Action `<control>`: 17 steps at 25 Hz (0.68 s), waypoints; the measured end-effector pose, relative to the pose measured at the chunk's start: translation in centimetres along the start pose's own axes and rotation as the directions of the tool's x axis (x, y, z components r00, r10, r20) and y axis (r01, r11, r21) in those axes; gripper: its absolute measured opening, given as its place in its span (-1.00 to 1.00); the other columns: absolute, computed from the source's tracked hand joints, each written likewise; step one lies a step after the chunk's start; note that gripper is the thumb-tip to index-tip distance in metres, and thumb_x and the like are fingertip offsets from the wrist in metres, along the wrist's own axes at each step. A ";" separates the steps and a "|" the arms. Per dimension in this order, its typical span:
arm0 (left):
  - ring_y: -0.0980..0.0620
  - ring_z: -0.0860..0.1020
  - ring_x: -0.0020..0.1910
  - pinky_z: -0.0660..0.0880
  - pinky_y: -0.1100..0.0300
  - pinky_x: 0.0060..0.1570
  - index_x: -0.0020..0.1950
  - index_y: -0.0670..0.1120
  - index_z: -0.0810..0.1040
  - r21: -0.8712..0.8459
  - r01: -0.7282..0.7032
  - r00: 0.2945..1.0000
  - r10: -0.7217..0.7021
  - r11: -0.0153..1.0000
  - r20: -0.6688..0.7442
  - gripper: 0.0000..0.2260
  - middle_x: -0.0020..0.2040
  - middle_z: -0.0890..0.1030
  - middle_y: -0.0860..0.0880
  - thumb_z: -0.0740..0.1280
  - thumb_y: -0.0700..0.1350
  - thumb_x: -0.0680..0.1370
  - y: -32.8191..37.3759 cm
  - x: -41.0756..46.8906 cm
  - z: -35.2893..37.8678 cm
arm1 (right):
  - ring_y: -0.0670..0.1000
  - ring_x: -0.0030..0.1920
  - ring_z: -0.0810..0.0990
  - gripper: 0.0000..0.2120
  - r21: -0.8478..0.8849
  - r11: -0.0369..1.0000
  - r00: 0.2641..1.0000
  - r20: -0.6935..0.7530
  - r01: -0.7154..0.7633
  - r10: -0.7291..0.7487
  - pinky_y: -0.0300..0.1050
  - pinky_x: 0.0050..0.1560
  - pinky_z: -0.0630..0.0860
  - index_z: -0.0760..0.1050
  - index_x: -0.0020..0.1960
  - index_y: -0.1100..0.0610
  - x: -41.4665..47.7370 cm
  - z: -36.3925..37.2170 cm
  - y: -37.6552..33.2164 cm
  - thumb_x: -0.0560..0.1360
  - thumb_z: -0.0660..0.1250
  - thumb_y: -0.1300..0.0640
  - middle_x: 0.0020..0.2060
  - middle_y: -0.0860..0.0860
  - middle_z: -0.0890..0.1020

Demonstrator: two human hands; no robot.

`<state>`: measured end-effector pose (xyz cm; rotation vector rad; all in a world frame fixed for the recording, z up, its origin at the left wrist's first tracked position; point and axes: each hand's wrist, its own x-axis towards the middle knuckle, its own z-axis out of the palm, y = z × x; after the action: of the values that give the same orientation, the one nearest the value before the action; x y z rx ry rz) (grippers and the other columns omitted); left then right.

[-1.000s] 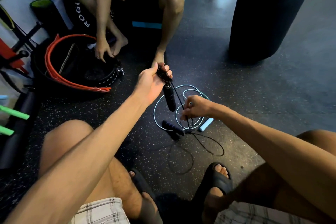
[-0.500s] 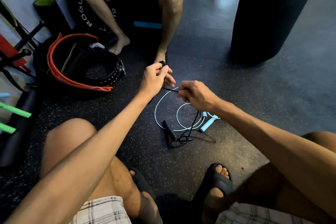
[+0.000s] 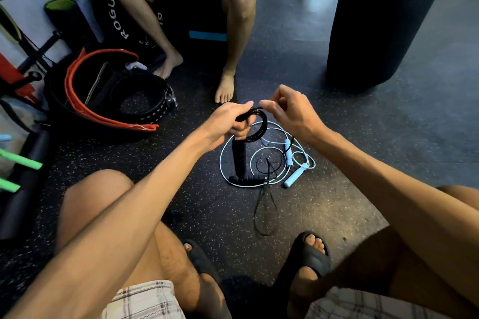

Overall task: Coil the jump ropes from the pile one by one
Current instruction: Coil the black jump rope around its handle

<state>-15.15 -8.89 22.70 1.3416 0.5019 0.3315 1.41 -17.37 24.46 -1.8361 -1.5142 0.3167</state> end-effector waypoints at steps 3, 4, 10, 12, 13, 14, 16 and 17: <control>0.12 0.09 -0.56 0.10 0.18 -0.42 -0.22 -0.13 0.40 -0.251 -0.005 1.000 0.008 0.968 0.012 -0.65 -0.54 0.15 0.09 0.04 -0.02 0.69 0.4 -0.1 -0.3 | 0.00 -0.47 0.50 -0.68 0.114 0.984 0.990 0.059 -0.133 0.127 -0.10 -0.40 0.52 0.39 -0.16 0.17 -0.1 0.2 0.9 0.60 0.25 -0.07 -0.42 0.09 0.56; 0.13 0.09 -0.55 0.12 0.19 -0.42 -0.19 -0.13 0.39 -0.336 -0.015 1.000 0.018 0.942 0.005 -0.66 -0.53 0.15 0.10 0.03 -0.01 0.69 0.6 -0.1 -0.6 | 0.00 -0.48 0.53 -0.71 0.160 0.970 0.981 0.102 -0.180 0.165 -0.09 -0.41 0.54 0.38 -0.14 0.17 -0.3 0.4 1.2 0.62 0.22 -0.03 -0.42 0.08 0.56; 0.11 0.16 -0.49 0.25 0.23 -0.35 -0.09 -0.14 0.43 -0.702 -0.149 0.986 0.048 0.697 -0.162 -0.71 -0.47 0.21 0.07 0.02 -0.06 0.69 0.6 0.3 -1.7 | 0.19 -0.24 0.69 -0.83 0.158 0.893 0.829 0.467 -0.421 0.308 0.08 -0.19 0.60 0.26 0.05 0.25 -2.1 2.1 2.0 0.67 0.12 0.13 -0.20 0.29 0.69; 0.09 0.19 -0.48 0.27 0.21 -0.31 -0.10 -0.16 0.43 -0.756 -0.199 0.971 0.023 0.623 -0.237 -0.70 -0.46 0.24 0.05 0.01 -0.08 0.69 0.6 0.4 -2.0 | 0.27 -0.13 0.69 -0.86 0.124 0.881 0.779 0.534 -0.457 0.329 0.18 -0.09 0.58 0.24 0.06 0.24 -2.8 2.9 2.1 0.66 0.16 0.18 -0.14 0.33 0.68; 0.09 0.20 -0.48 0.28 0.20 -0.29 -0.10 -0.16 0.44 -0.776 -0.227 0.960 0.002 0.589 -0.280 -0.69 -0.46 0.25 0.05 0.01 -0.08 0.69 0.7 0.5 -2.1 | 0.31 -0.10 0.69 -0.87 0.115 0.877 0.758 0.564 -0.466 0.329 0.19 -0.09 0.57 0.23 0.04 0.23 -3.0 3.3 2.2 0.65 0.18 0.20 -0.13 0.35 0.68; 0.08 0.22 -0.48 0.29 0.19 -0.27 -0.11 -0.16 0.44 -0.785 -0.259 0.946 -0.019 0.563 -0.325 -0.69 -0.46 0.26 0.04 0.00 -0.09 0.69 0.7 0.6 -2.2 | 0.33 -0.09 0.68 -0.86 0.104 0.880 0.743 0.587 -0.463 0.321 0.18 -0.11 0.56 0.23 0.02 0.22 -3.2 3.8 2.2 0.64 0.20 0.23 -0.13 0.36 0.68; 0.07 0.28 -0.46 0.31 0.18 -0.23 -0.10 -0.16 0.43 -0.764 -0.319 0.911 -0.041 0.561 -0.411 -0.70 -0.44 0.32 0.02 0.00 -0.10 0.70 0.7 0.8 -2.4 | 0.33 -0.12 0.68 -0.86 0.067 0.912 0.747 0.599 -0.405 0.289 0.18 -0.12 0.59 0.27 -0.02 0.23 -3.5 4.3 2.3 0.61 0.24 0.26 -0.16 0.34 0.68; 0.06 0.32 -0.45 0.33 0.18 -0.22 -0.10 -0.16 0.42 -0.725 -0.345 0.889 -0.040 0.596 -0.456 -0.71 -0.43 0.36 0.01 0.00 -0.12 0.70 0.6 0.9 -2.5 | 0.30 -0.17 0.69 -0.87 0.042 0.937 0.770 0.583 -0.347 0.259 0.17 -0.13 0.60 0.31 -0.05 0.23 -3.5 4.5 2.3 0.60 0.26 0.26 -0.19 0.31 0.69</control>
<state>-15.63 -6.20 22.79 0.4003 0.5054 0.9079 -0.52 -19.07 18.91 -1.9608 -1.4984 1.2021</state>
